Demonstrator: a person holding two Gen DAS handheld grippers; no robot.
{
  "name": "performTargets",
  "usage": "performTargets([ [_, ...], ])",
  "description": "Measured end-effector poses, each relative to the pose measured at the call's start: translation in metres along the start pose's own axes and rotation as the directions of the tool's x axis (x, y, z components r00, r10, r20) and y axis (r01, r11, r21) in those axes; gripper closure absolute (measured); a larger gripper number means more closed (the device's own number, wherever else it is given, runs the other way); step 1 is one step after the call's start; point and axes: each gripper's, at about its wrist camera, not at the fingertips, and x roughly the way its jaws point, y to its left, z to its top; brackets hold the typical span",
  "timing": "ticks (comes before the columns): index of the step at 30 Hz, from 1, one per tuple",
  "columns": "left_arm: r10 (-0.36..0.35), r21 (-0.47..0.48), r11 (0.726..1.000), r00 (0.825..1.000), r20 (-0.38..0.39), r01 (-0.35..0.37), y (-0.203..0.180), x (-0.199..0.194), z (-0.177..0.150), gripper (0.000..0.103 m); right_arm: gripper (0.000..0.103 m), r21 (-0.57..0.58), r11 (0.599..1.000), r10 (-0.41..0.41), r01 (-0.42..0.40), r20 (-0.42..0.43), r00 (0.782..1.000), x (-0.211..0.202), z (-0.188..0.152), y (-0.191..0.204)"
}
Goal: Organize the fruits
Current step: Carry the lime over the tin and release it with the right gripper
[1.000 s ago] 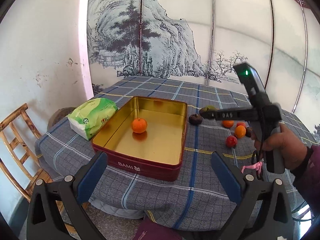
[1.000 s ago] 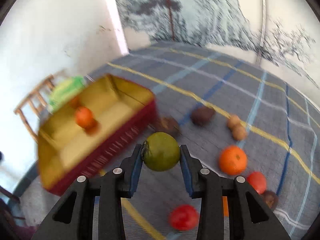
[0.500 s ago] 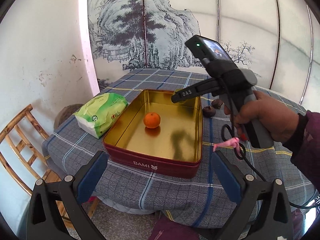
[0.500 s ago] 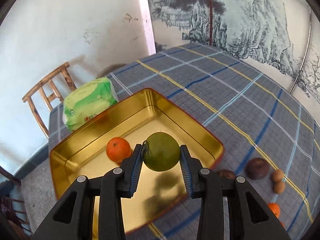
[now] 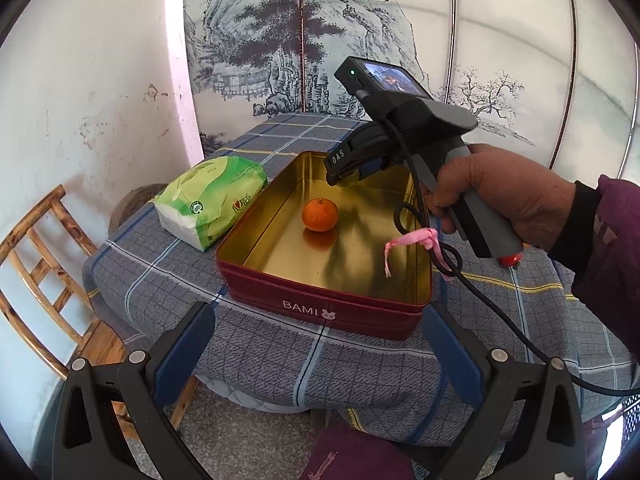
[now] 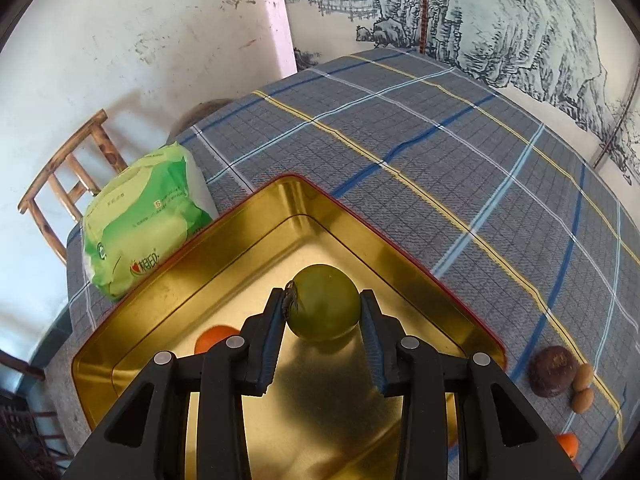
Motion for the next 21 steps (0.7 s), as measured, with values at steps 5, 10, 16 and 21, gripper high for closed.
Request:
performTargets([
  [5, 0.001, -0.008, 1.000, 1.000, -0.021, -0.001, 0.004, 0.004, -0.002, 0.001, 0.065, 0.014, 1.000, 0.006, -0.006, -0.001, 1.000, 0.005, 0.011, 0.007],
  [10, 0.000, -0.019, 1.000, 1.000, -0.030, -0.001, 0.008, 0.005, -0.003, 0.001, 0.064, 0.043, 0.998, 0.038, -0.039, 0.022, 0.999, 0.004, 0.018, 0.012],
  [16, 0.000, -0.020, 1.000, 0.999, -0.037, -0.001, 0.009, 0.006, -0.004, 0.001, 0.064, 0.060, 0.992, 0.100, -0.108, 0.128, 0.987, -0.020, 0.022, 0.014],
  [21, 0.004, -0.010, 1.000, 0.999, -0.037, -0.004, 0.008, 0.004, -0.004, 0.001, 0.064, 0.075, 0.980, 0.162, -0.183, 0.222, 0.961, -0.048, 0.020, 0.011],
])
